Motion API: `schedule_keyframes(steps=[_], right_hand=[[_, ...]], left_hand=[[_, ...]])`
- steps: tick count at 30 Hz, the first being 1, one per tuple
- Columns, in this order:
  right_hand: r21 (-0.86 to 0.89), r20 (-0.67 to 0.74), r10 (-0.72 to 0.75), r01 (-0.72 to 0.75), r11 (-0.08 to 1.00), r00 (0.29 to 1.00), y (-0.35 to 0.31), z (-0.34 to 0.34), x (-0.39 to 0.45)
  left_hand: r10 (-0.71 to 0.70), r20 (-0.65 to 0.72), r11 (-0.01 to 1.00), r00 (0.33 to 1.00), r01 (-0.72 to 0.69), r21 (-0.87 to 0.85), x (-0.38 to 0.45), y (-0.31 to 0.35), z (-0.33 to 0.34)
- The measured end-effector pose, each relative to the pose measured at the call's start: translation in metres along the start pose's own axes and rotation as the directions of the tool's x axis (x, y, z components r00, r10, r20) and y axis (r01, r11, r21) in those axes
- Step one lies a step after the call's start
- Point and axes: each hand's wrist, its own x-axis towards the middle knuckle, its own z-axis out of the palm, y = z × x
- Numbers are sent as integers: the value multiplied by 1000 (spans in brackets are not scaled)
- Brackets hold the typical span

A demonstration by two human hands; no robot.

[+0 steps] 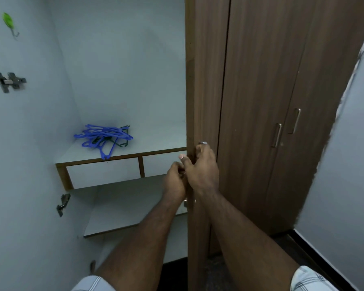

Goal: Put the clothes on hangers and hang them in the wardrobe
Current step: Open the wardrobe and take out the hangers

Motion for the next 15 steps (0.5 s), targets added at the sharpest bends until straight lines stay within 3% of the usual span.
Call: schedule_keyframes(steps=[6,10,15], right_hand=[[-115,-203,23,-48,992,979,27,-43,5],[-134,-298,75,-119,984,952,44,-76,10],[-119,-350,168,-222,968,922,70,-119,22]], left_hand=[[128,220,991,967,-118,-56,-20,18,42],[104,358,990,928,-62,-128,-38,37,73],[100,544,982,833,-172,83,-54,56,114]])
